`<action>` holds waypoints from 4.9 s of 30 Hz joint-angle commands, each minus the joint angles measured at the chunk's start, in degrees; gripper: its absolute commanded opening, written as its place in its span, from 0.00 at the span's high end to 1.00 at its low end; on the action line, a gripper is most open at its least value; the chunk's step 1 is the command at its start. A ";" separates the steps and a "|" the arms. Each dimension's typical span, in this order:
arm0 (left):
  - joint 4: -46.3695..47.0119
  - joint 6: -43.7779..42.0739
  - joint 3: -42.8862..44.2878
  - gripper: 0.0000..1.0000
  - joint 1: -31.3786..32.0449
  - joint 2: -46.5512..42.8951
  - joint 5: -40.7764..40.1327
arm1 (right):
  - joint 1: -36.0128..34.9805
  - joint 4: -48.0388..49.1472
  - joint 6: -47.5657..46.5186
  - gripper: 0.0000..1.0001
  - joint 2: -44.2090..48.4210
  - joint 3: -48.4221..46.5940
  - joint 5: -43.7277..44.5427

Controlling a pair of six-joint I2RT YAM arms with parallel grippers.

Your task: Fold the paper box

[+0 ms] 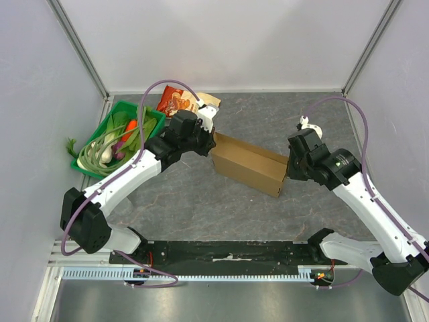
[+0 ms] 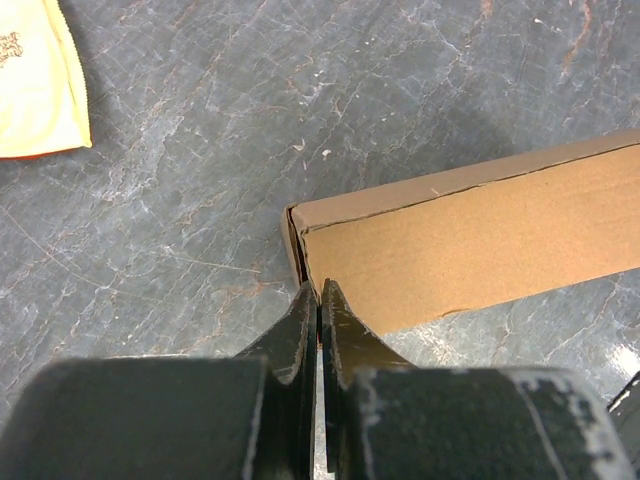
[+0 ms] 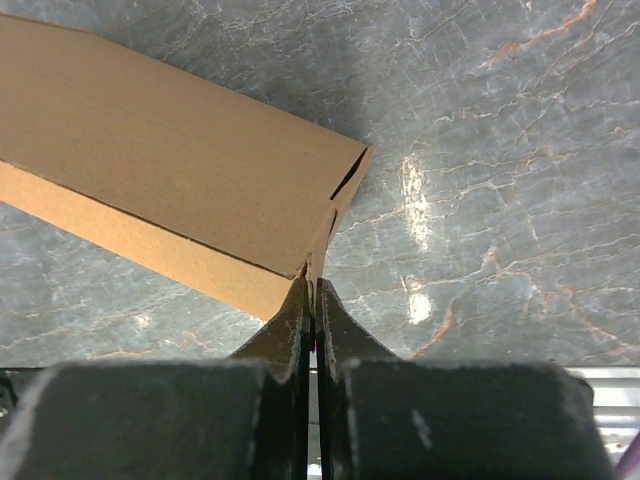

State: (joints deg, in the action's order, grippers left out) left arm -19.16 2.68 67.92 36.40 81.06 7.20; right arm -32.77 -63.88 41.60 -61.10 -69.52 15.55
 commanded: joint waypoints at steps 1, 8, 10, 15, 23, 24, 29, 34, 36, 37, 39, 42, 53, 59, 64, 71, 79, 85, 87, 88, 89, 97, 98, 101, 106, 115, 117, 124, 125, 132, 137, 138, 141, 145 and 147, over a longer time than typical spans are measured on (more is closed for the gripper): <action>-3.26 2.59 -2.18 0.98 1.48 -0.28 4.57 | 1.39 5.52 6.46 1.00 1.42 -1.50 -4.12; -2.64 3.12 -2.53 0.98 2.09 -0.46 4.75 | 3.68 7.01 14.02 1.00 1.78 1.05 -5.54; -2.29 3.21 -2.88 0.98 2.18 -0.64 4.84 | 3.68 7.54 14.38 1.00 1.34 1.14 -5.01; -1.94 3.04 -3.23 0.98 2.18 -0.46 4.58 | 3.60 8.67 11.67 1.00 0.81 4.29 -2.98; -1.76 2.77 -3.76 0.98 2.18 0.15 4.22 | 3.51 9.29 6.82 1.00 1.33 8.60 -0.08; -1.50 3.03 -3.85 0.98 2.18 0.07 3.88 | 3.59 11.39 6.48 1.00 1.60 10.52 -1.30; 1.13 4.79 -6.92 0.98 2.18 -0.90 0.63 | 2.72 17.81 5.34 1.00 4.84 17.83 0.17; 4.30 7.51 -11.66 0.98 2.27 -2.66 -3.24 | 1.40 23.71 1.12 0.96 8.81 21.79 2.03; 5.01 8.39 -12.37 0.98 2.53 -3.09 -4.39 | 1.22 24.76 -1.25 0.90 8.46 22.49 2.11; 5.27 8.57 -13.07 0.98 2.71 -3.36 -4.91 | 1.22 25.20 -1.78 0.88 8.45 22.76 1.94; 5.18 8.84 -13.51 0.98 3.32 -3.80 -6.41 | 1.13 25.99 -2.58 0.87 8.54 23.19 1.76; 3.43 7.61 -12.20 0.98 3.76 -4.24 -7.11 | 1.13 26.87 -3.46 0.90 7.84 23.29 1.15; -2.90 -0.30 -10.09 0.98 3.76 -3.19 -9.13 | 1.22 25.91 -4.86 0.99 6.52 23.28 1.85; -4.22 -4.76 -9.83 0.98 4.11 -3.45 -12.21 | 1.22 25.91 -5.04 1.00 6.61 24.16 1.32; -5.19 -6.72 -8.77 0.98 4.64 -3.45 -13.69 | 1.22 26.08 -5.22 1.00 6.35 24.08 0.89; -7.30 -7.60 -7.28 0.98 6.05 -3.19 -16.78 | 1.13 26.96 -4.69 1.00 5.99 25.04 -0.52; -12.13 6.51 -5.16 0.98 6.75 -0.02 -21.53 | 1.22 26.70 -3.81 1.00 6.43 25.04 -0.70; -12.75 14.72 -7.09 0.98 6.84 -0.72 -30.23 | 1.22 26.70 -3.02 1.00 6.26 24.96 -1.05; -12.57 13.24 -8.15 0.98 6.84 -0.99 -31.10 | 1.22 26.61 -3.11 1.00 6.17 24.87 -1.14; -12.83 12.71 -8.33 0.98 6.84 -0.81 -31.02 | 1.22 26.52 -3.11 1.00 6.17 24.87 -1.22; -12.83 12.18 -8.50 0.98 6.84 -0.81 -30.67 | 1.22 26.61 -3.11 1.00 6.17 24.87 -1.23; -13.10 12.70 -7.98 0.98 6.84 -0.02 -25.93 | 1.22 27.31 -2.76 1.00 6.00 25.13 -2.63; -12.92 13.14 -7.98 0.98 6.84 -0.02 -25.23 | 1.22 27.49 -2.67 1.00 6.08 25.22 -2.98; -10.99 15.33 -9.73 0.98 6.93 -0.02 -24.16 | 1.22 28.81 -2.67 1.00 6.35 25.40 -4.39; -5.30 18.76 -17.27 0.98 6.93 -1.42 -26.97 | 1.13 30.12 -4.07 0.96 6.87 26.53 -2.64; -2.82 18.51 -20.37 0.98 6.84 -4.41 -29.18 | 1.13 30.84 -7.06 0.88 9.42 27.07 -1.49; -3.08 17.98 -19.93 0.98 6.75 -4.24 -28.91 | 1.13 28.39 -7.15 0.73 9.33 24.54 -2.28; -3.96 17.63 -19.14 0.98 6.75 -4.24 -28.65 | 1.22 19.23 -10.49 0.35 10.39 11.96 -2.11; -4.04 17.71 -18.97 0.98 6.84 -4.24 -28.56 | 1.13 18.71 -10.93 0.28 10.13 10.82 -2.10; -3.96 17.89 -18.35 0.98 6.84 -4.24 -27.51 | 1.40 22.46 -19.45 0.21 5.30 4.66 -4.03; -3.78 18.85 -18.61 0.98 6.84 -4.33 -26.63 | 1.31 26.96 -21.40 0.27 1.52 -0.95 -6.06; -3.78 19.03 -18.70 0.98 6.93 -4.41 -26.63 | 1.31 27.48 -20.17 0.30 0.90 -2.02 -5.89; -3.34 19.38 -18.70 0.98 6.84 -4.68 -26.10 | 1.31 28.28 -14.72 0.39 -2.78 -6.06 -7.11; -3.34 19.38 -18.09 0.98 7.01 -4.50 -25.40 | 1.31 28.72 -8.39 0.41 -8.23 -8.88 -8.08; -3.52 19.30 -18.09 0.98 6.93 -4.50 -25.22 | 1.31 28.46 -8.64 0.39 -10.70 -10.98 -10.89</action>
State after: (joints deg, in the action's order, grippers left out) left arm -7.11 20.36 52.99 43.31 73.23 -20.40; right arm -31.40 -36.86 28.80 -68.07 -76.64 8.38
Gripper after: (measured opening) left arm 0.040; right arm 0.599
